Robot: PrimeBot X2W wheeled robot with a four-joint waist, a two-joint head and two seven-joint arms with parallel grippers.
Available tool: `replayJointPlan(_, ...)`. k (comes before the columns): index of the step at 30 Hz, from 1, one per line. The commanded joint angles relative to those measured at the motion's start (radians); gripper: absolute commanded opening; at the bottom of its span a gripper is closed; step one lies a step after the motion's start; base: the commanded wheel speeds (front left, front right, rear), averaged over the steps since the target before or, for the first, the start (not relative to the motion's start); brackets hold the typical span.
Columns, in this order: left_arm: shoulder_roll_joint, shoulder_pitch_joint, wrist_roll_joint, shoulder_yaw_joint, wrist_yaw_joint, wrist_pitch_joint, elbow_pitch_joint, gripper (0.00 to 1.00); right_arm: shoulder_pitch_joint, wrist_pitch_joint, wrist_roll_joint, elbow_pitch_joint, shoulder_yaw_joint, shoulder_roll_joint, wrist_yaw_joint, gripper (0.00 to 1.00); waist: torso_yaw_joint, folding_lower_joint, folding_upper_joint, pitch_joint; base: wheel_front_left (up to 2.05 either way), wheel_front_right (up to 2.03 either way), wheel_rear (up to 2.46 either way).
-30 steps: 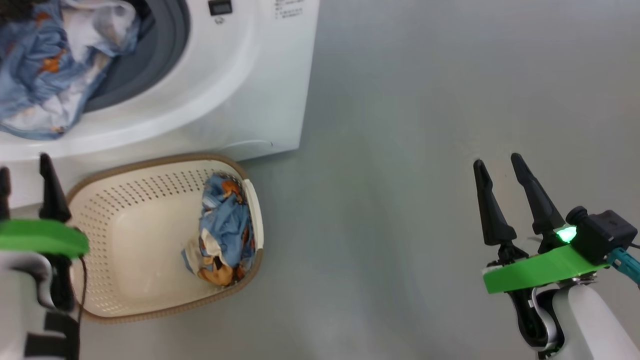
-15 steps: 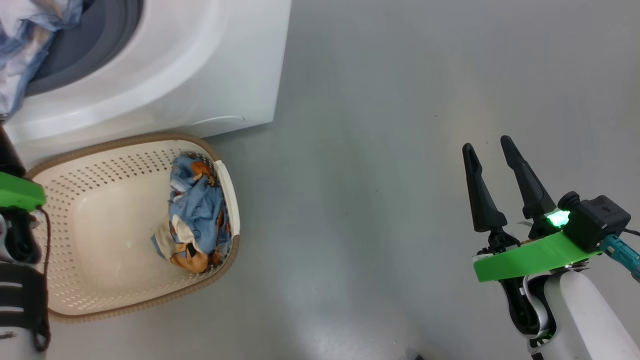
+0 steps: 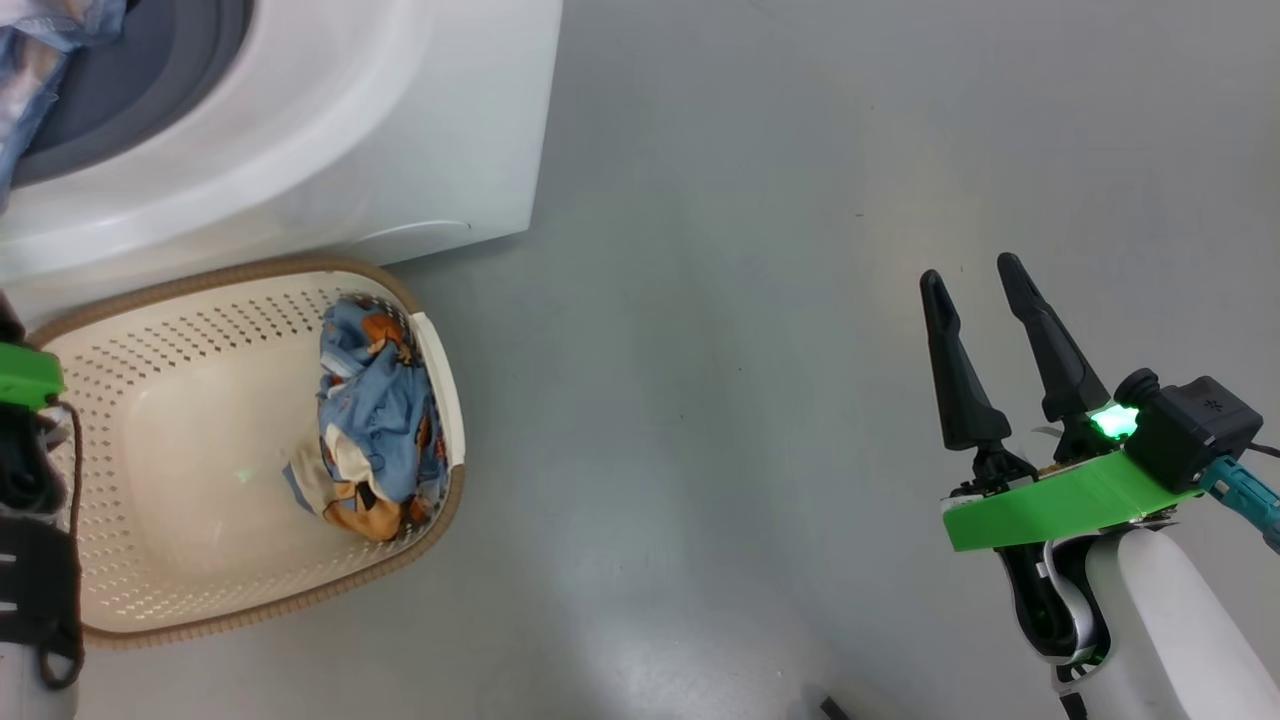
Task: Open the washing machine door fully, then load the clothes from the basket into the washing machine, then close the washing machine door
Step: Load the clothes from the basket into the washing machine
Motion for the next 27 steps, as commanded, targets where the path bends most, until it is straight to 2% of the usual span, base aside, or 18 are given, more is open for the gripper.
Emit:
replayJointPlan(1, 0.045, -0.008, -0.024, 0.002, -0.002, -0.003, -0.030, 1.00, -0.002, -0.008, -0.013, -0.024, 0.023, -0.007, 0.008, 1.00, 0.000, 0.0000, -0.0001, 0.002, 0.00, 0.00, 0.00)
replayJointPlan(11, 0.080, 0.020, -0.171, -0.108, -0.002, 0.000, -0.098, 1.00, -0.007, -0.008, -0.015, -0.026, 0.026, -0.016, 0.008, 1.00, 0.000, 0.0000, -0.0001, 0.010, 0.00, 0.00, 0.00)
replayJointPlan(12, 0.085, 0.021, -0.181, -0.117, -0.002, -0.001, -0.101, 0.81, -0.008, -0.008, -0.016, -0.026, 0.026, -0.016, 0.008, 1.00, 0.000, 0.0000, -0.0001, 0.010, 0.00, 0.00, 0.00)
replayJointPlan(13, 0.089, 0.022, -0.189, -0.126, -0.002, -0.002, -0.102, 0.42, -0.008, -0.008, -0.016, -0.026, 0.026, -0.016, 0.008, 1.00, 0.001, 0.0000, -0.0001, 0.009, 0.00, 0.00, 0.00)
replayJointPlan(14, 0.093, 0.022, -0.195, -0.135, -0.002, -0.002, -0.102, 0.12, -0.008, -0.008, -0.017, -0.027, 0.025, -0.017, 0.008, 1.00, 0.002, 0.0000, -0.0001, 0.009, 0.00, 0.00, 0.00)
replayJointPlan(15, 0.095, 0.022, -0.202, -0.144, -0.002, -0.003, -0.103, 0.00, -0.008, -0.008, -0.018, -0.027, 0.025, -0.016, 0.008, 1.00, 0.003, 0.0000, -0.0001, 0.008, 0.00, 0.00, 0.00)
replayJointPlan(22, 0.101, 0.027, -0.190, -0.188, -0.002, -0.006, -0.144, 0.00, -0.009, -0.008, -0.020, -0.025, 0.025, -0.006, 0.008, 1.00, 0.013, 0.0000, -0.0001, 0.002, 0.00, 0.00, 0.00)
replayJointPlan(27, 0.099, 0.030, -0.138, -0.211, -0.002, -0.006, -0.206, 0.00, -0.011, -0.008, -0.020, -0.026, 0.028, 0.001, 0.008, 1.00, 0.015, 0.0000, -0.0001, 0.003, 0.00, 0.00, 0.00)
